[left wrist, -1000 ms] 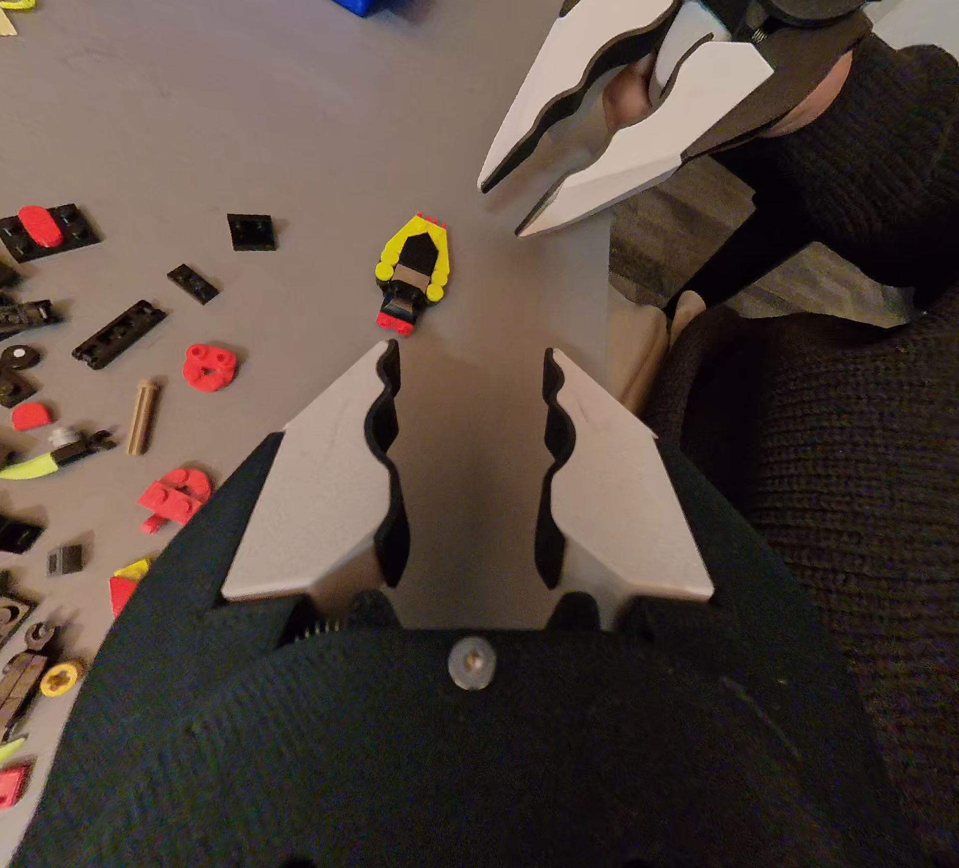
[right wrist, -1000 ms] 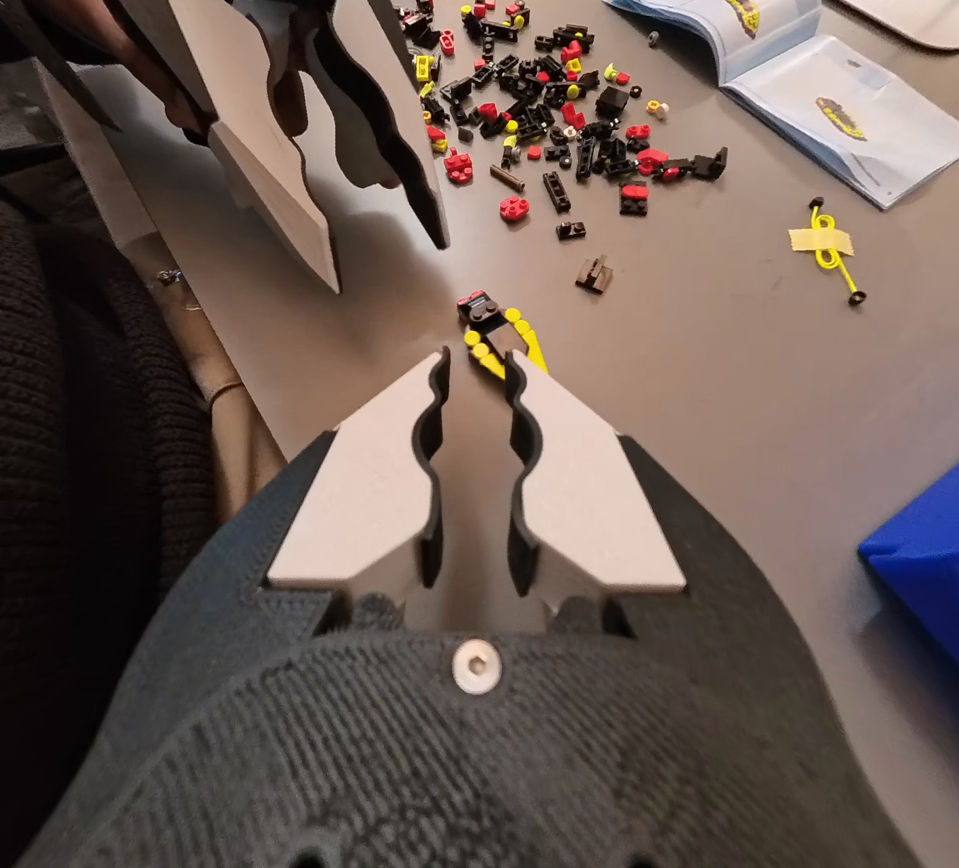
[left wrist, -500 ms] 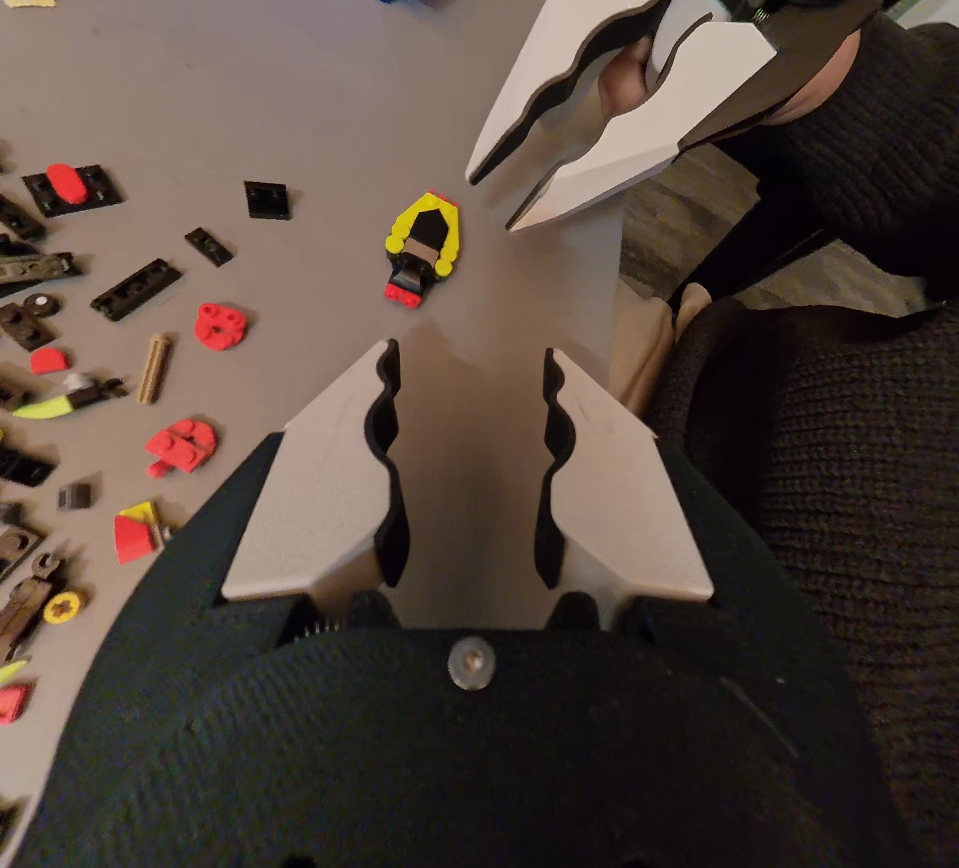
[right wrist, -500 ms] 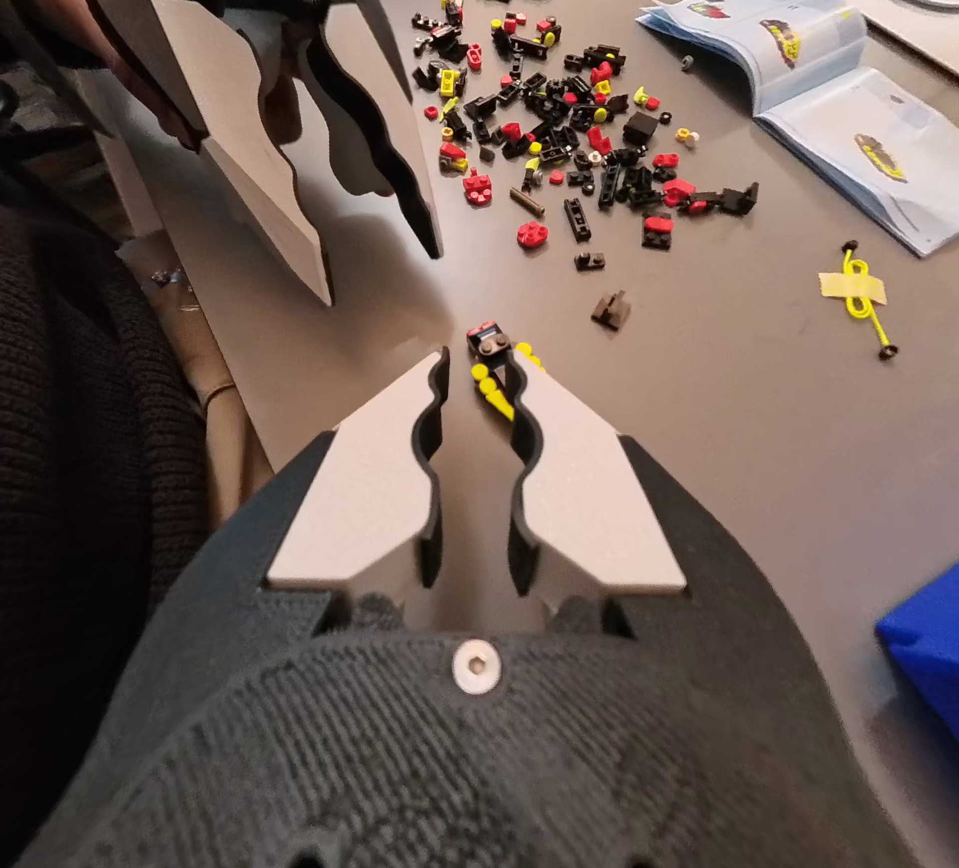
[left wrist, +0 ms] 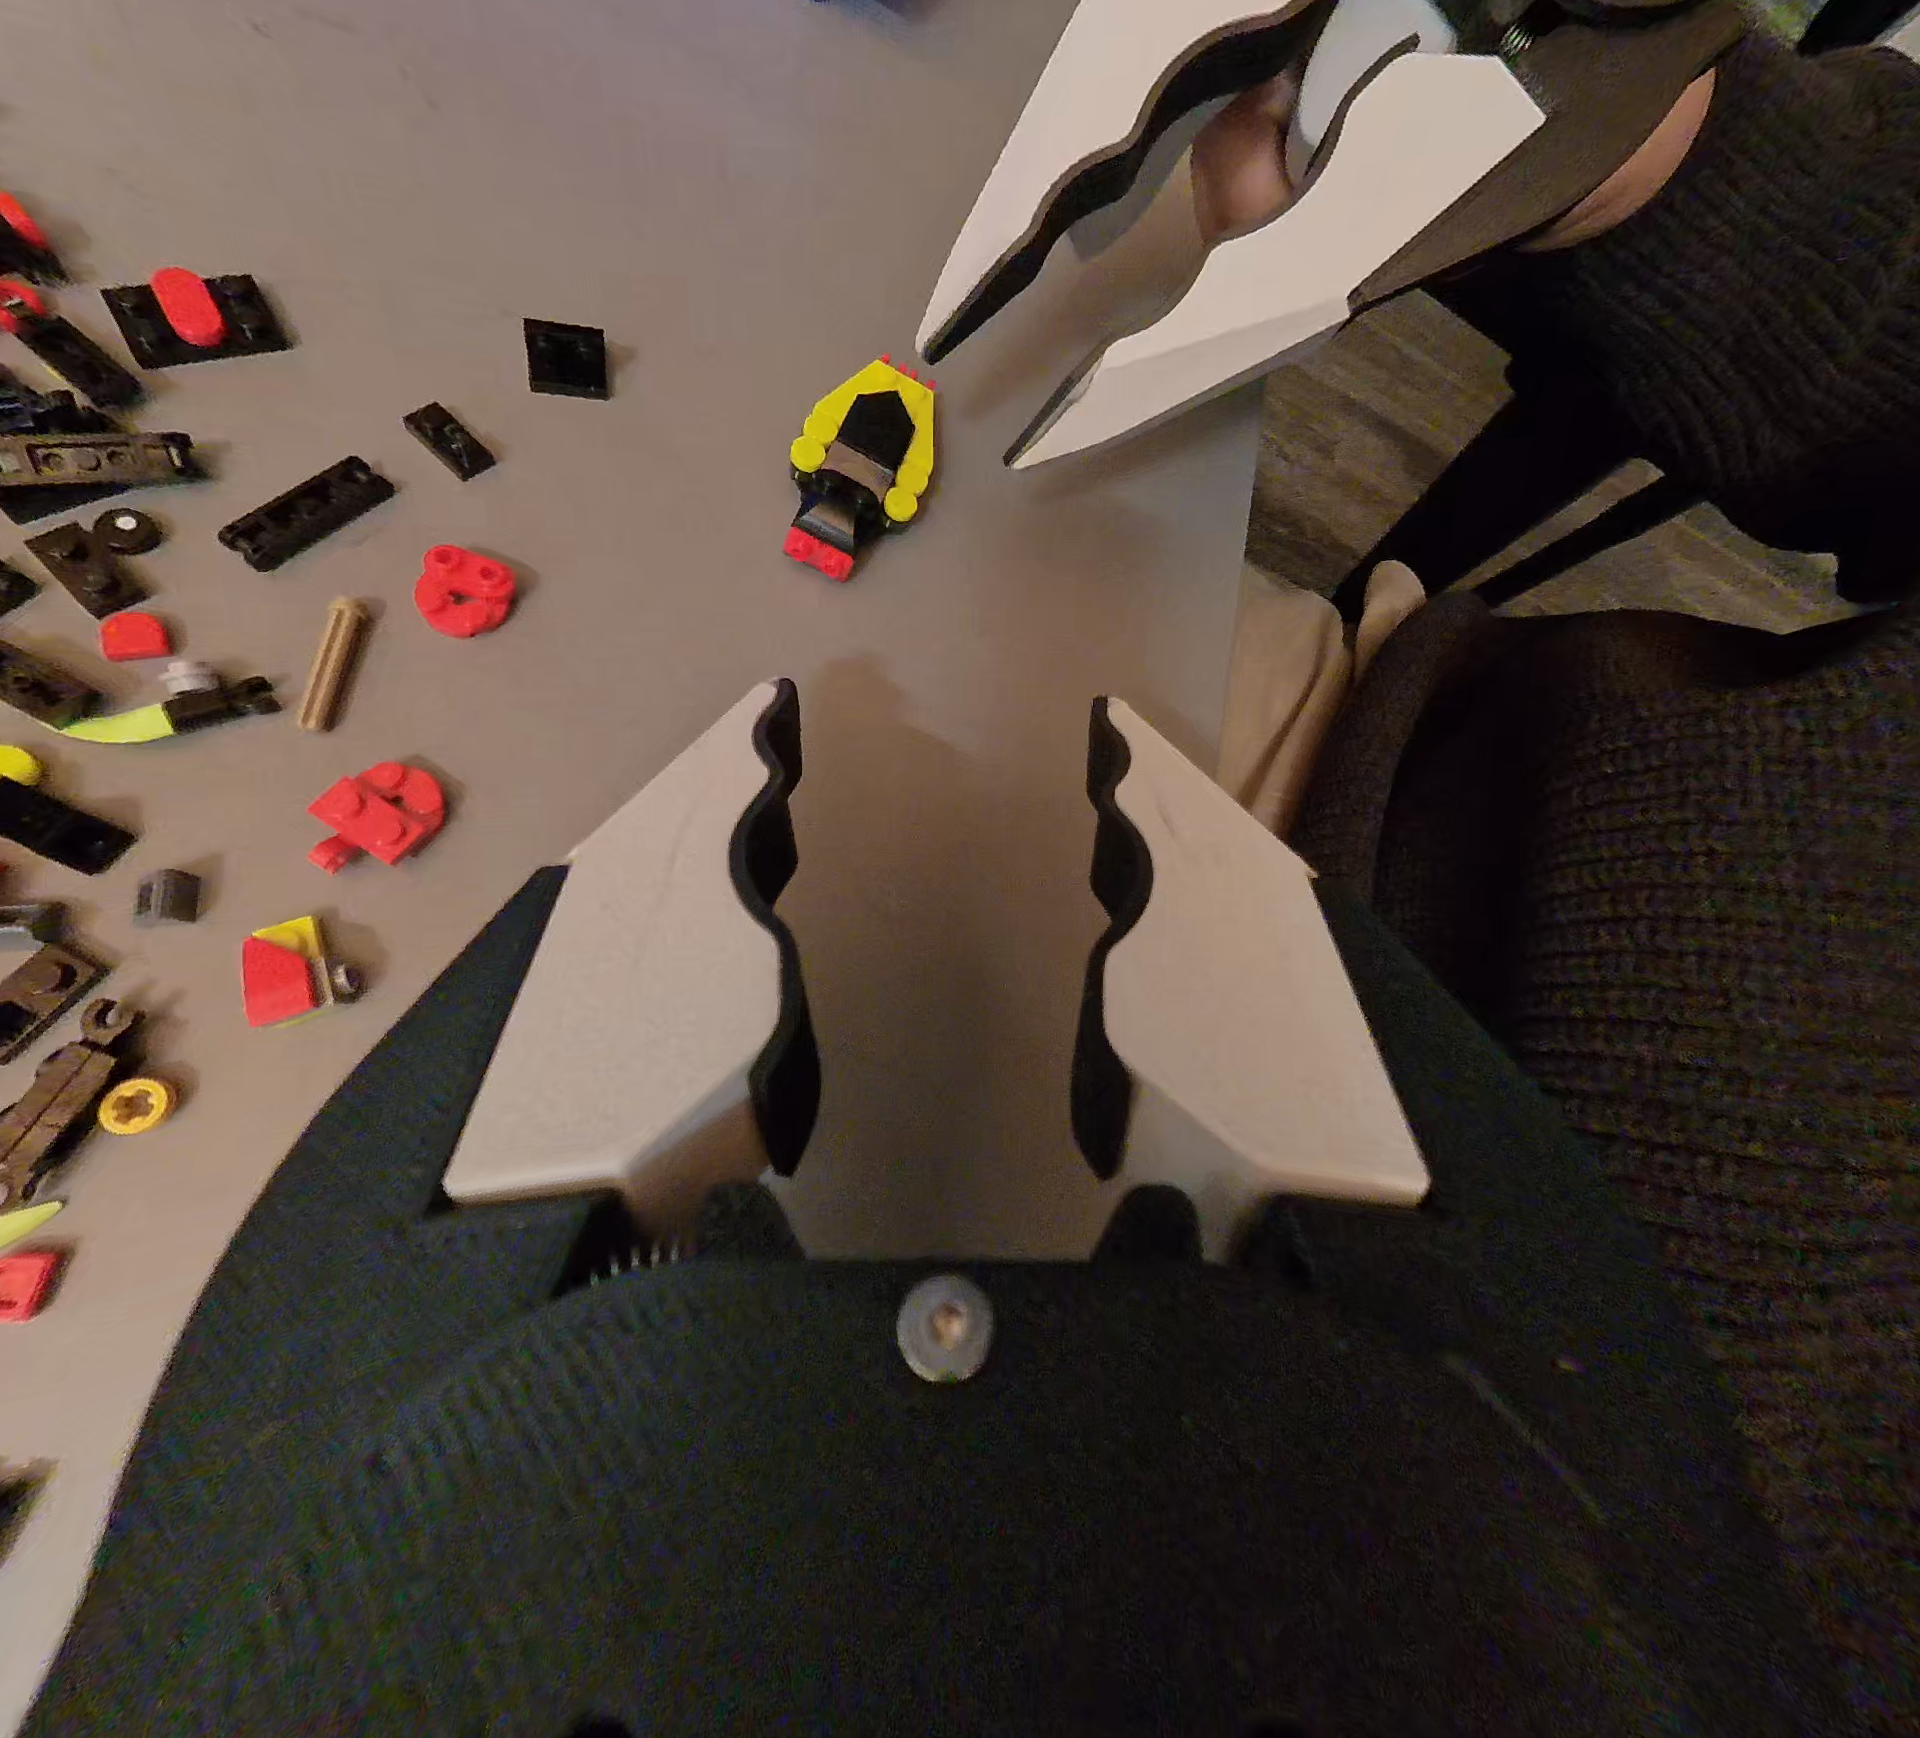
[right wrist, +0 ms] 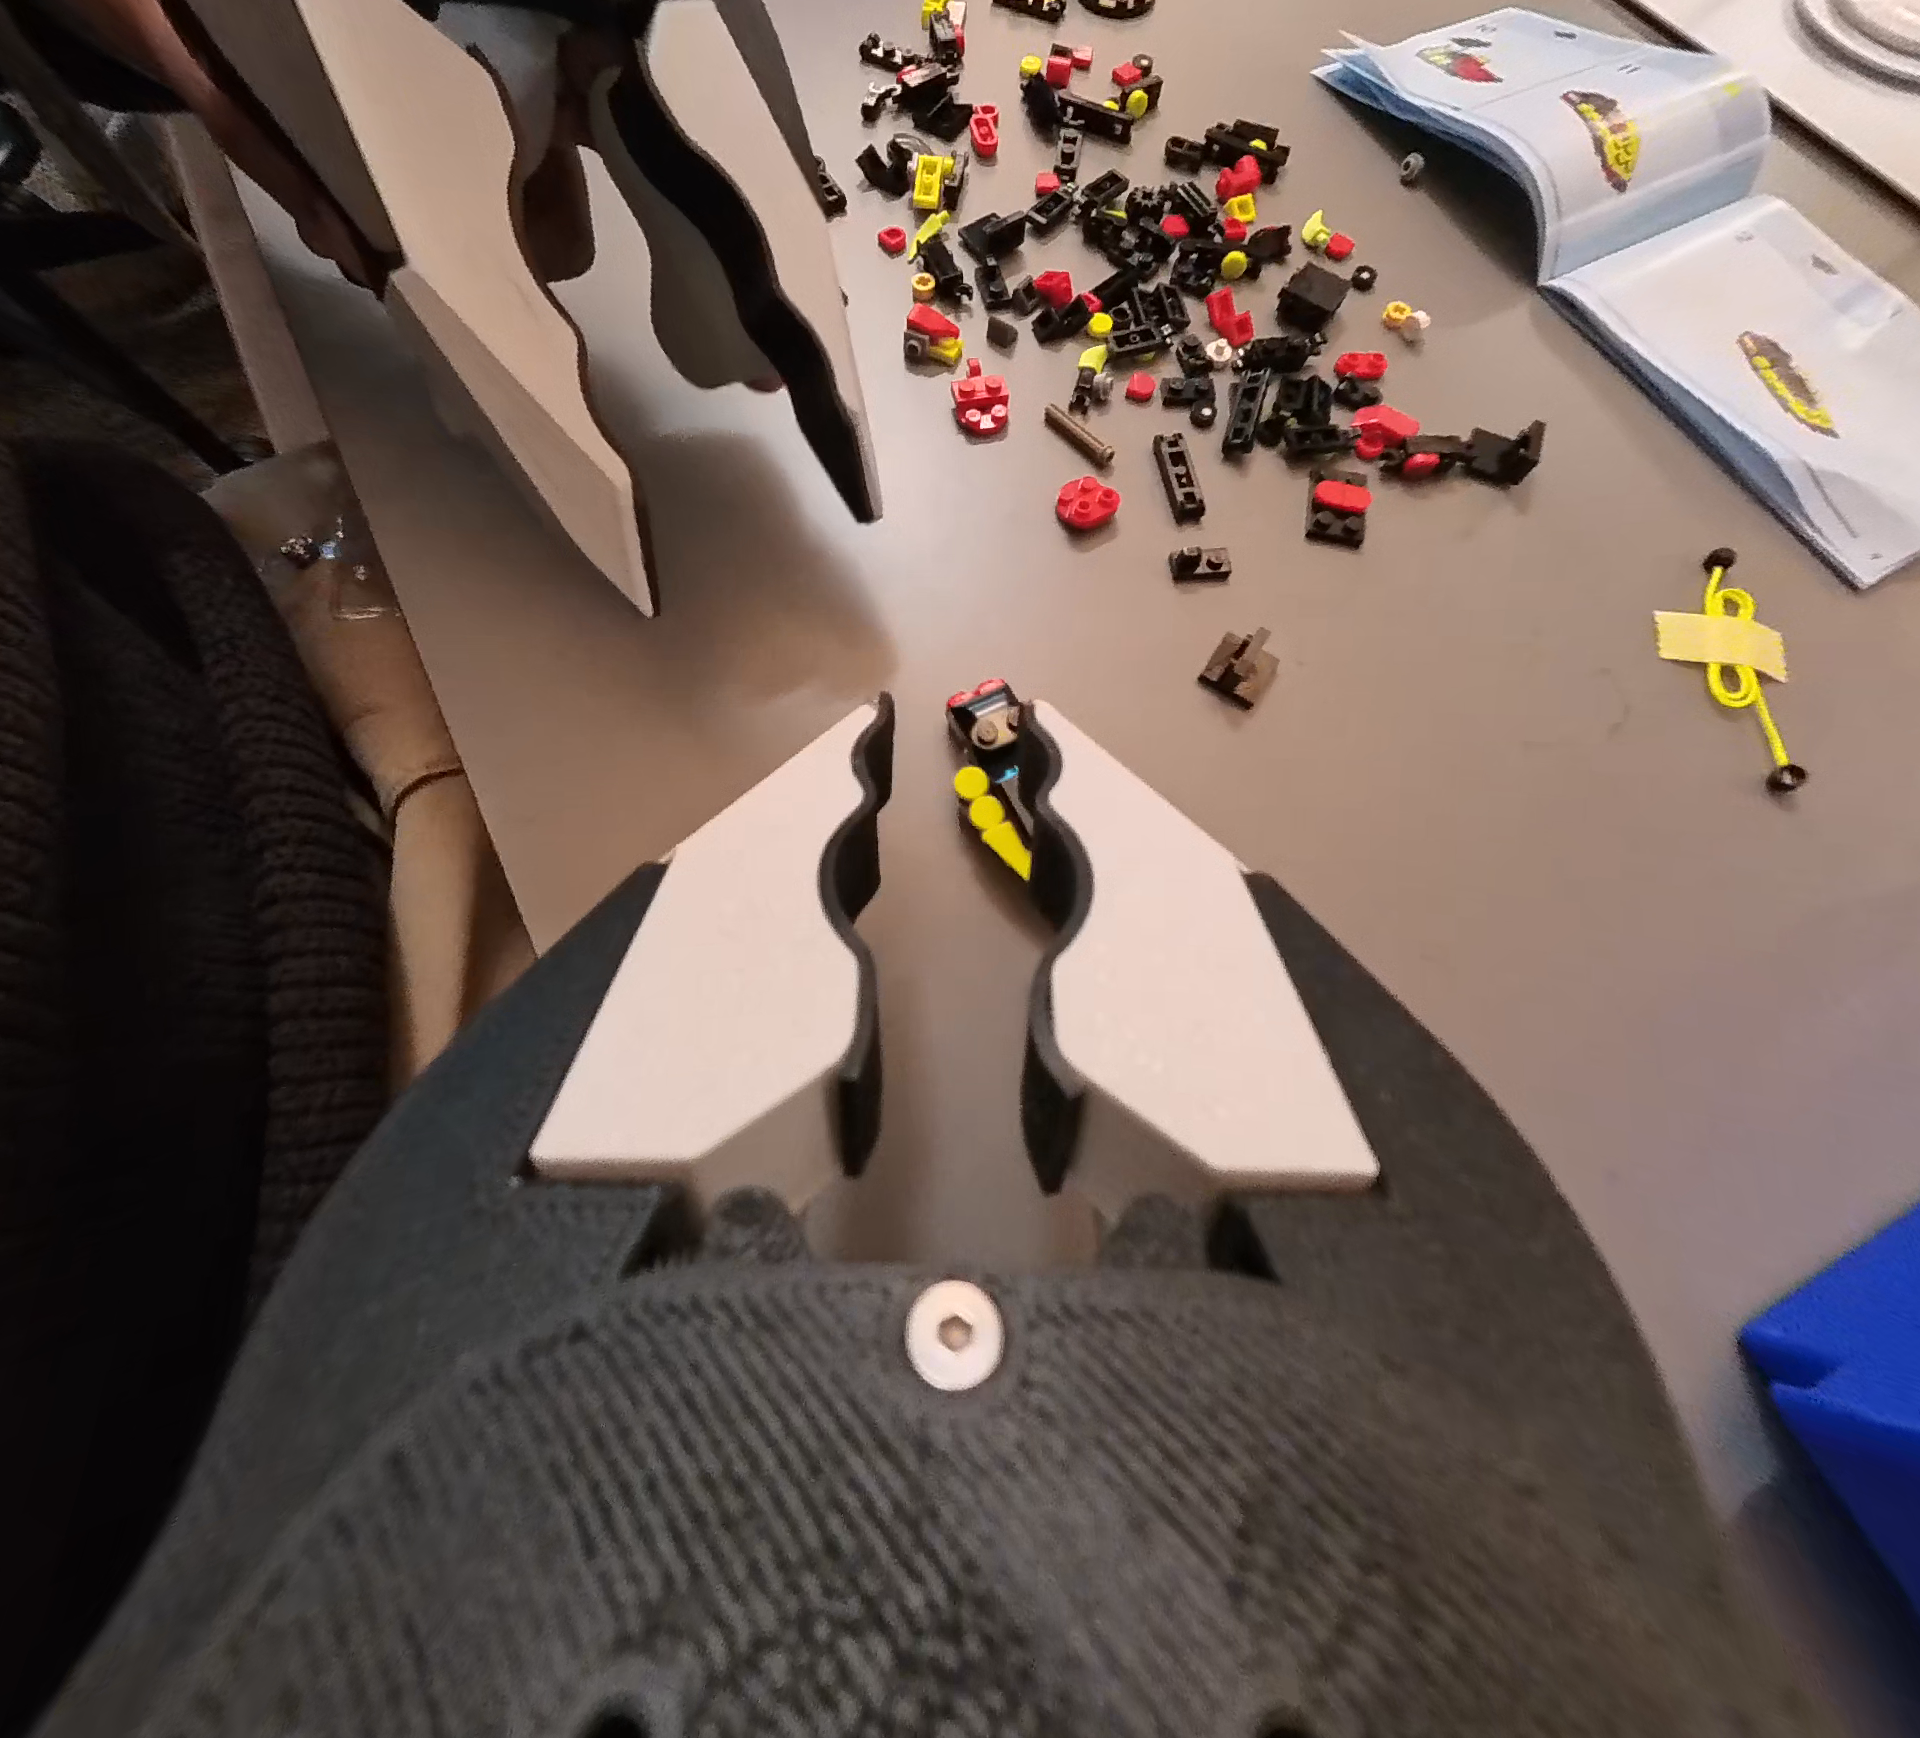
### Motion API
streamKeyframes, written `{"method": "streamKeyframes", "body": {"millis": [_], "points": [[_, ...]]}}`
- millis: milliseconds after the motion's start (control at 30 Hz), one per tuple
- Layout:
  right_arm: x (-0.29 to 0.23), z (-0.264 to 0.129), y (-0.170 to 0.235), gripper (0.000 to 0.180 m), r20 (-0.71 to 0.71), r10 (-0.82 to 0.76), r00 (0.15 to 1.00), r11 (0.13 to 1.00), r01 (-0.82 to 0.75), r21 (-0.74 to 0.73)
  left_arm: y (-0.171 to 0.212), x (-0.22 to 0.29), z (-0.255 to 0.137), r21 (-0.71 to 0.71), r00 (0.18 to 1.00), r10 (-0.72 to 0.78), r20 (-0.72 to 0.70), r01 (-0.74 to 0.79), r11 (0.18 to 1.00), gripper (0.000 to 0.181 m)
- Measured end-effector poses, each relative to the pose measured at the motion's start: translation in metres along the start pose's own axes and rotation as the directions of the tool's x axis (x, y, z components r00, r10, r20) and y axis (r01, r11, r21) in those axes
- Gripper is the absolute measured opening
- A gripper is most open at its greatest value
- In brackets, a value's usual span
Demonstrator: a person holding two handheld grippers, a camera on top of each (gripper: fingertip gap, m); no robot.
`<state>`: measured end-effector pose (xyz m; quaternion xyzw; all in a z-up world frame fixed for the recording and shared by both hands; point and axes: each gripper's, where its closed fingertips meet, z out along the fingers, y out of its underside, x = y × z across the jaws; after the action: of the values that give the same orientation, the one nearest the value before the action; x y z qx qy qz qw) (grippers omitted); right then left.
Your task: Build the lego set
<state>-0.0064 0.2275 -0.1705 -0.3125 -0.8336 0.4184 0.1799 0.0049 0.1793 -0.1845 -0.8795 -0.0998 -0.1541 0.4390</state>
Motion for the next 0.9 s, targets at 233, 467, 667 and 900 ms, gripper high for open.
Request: {"method": "streamKeyframes", "body": {"millis": [233,467,667,900], "points": [[-0.004,-0.002,-0.01,0.019,-0.016,-0.044,0.999,0.998,0.044,0.037,-0.003,0.0,-0.003,0.013,1.0,0.01,0.011,-0.01,1.0,0.054],[-0.005,0.001,-0.007,0.02,-0.013,-0.046,0.999,0.999,0.046,0.021,-0.002,0.001,-0.002,0.008,1.0,0.015,0.01,-0.015,1.0,0.054],[-0.005,0.002,-0.005,0.021,-0.01,-0.043,0.999,0.999,0.043,0.013,-0.002,0.0,-0.002,0.006,1.0,0.014,0.011,-0.014,1.0,0.054],[-0.003,0.005,-0.003,0.025,-0.011,-0.04,0.999,0.999,0.04,0.005,-0.001,0.001,-0.001,0.005,1.0,0.013,0.012,-0.013,1.0,0.054]]}}
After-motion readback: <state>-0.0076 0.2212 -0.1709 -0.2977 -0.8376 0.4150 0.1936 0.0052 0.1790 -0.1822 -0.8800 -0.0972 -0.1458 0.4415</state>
